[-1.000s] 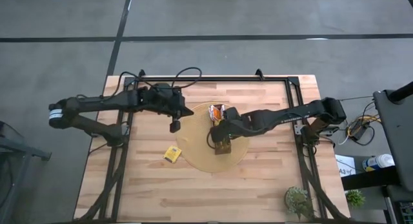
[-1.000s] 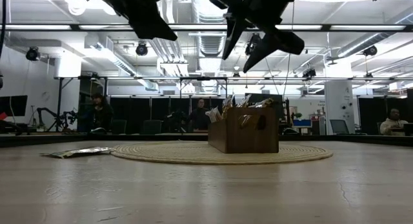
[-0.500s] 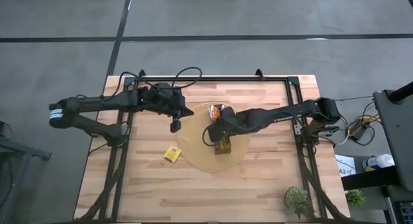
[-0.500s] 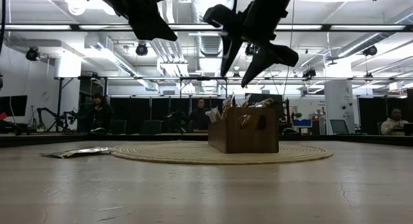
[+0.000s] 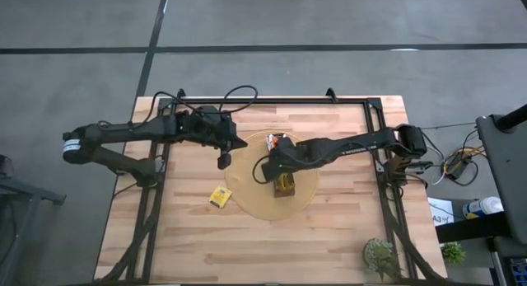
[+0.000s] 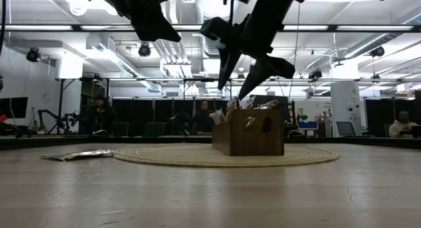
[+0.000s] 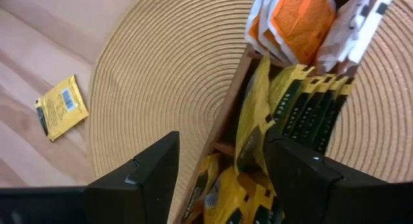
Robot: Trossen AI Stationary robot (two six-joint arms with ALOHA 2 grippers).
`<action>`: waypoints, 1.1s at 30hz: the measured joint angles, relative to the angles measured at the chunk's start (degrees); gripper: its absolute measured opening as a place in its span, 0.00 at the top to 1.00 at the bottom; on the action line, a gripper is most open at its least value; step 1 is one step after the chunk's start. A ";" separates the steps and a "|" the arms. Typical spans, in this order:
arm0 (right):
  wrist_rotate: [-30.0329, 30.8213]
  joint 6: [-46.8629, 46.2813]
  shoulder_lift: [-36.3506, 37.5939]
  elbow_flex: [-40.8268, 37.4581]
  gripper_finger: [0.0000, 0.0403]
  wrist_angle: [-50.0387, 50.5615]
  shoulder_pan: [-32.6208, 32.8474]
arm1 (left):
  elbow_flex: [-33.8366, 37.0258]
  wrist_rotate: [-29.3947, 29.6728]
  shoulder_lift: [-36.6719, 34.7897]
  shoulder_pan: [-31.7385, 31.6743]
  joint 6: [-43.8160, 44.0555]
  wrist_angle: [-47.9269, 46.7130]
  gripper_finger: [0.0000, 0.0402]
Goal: Pick & Place Tea
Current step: Put the right yellow tea bag into the middle section of the wooden organizer
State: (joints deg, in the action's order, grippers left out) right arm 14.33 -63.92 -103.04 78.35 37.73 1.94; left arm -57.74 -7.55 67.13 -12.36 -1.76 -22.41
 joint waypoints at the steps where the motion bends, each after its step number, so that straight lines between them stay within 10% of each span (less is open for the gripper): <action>1: -0.05 0.00 -0.17 0.00 0.46 -0.29 -0.06 | 0.00 0.06 0.00 0.00 0.02 0.02 1.00; 33: -4.16 0.04 -1.89 -0.02 0.47 0.64 0.78 | 0.00 0.18 0.02 0.00 0.77 0.16 1.00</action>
State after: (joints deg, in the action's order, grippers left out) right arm 10.16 -63.88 -104.93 78.32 38.36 2.72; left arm -57.74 -7.38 67.16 -12.36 -0.99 -22.25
